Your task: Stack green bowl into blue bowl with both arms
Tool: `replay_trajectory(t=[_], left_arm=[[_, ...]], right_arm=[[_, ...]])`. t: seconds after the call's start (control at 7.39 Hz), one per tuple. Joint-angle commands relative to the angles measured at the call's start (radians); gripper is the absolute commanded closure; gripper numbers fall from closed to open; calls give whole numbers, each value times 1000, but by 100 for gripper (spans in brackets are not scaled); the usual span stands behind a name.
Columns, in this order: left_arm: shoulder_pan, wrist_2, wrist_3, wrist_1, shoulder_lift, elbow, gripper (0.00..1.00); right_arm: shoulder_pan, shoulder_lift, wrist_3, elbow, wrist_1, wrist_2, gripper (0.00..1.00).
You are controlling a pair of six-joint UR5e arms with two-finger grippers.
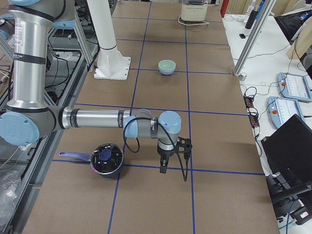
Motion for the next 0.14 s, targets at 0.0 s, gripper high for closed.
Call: replay_trajectory(t=[0.0], left_arm=[[0, 0, 0, 0, 0, 0, 2]], right_arm=[[0, -3, 0, 0, 0, 0, 0]])
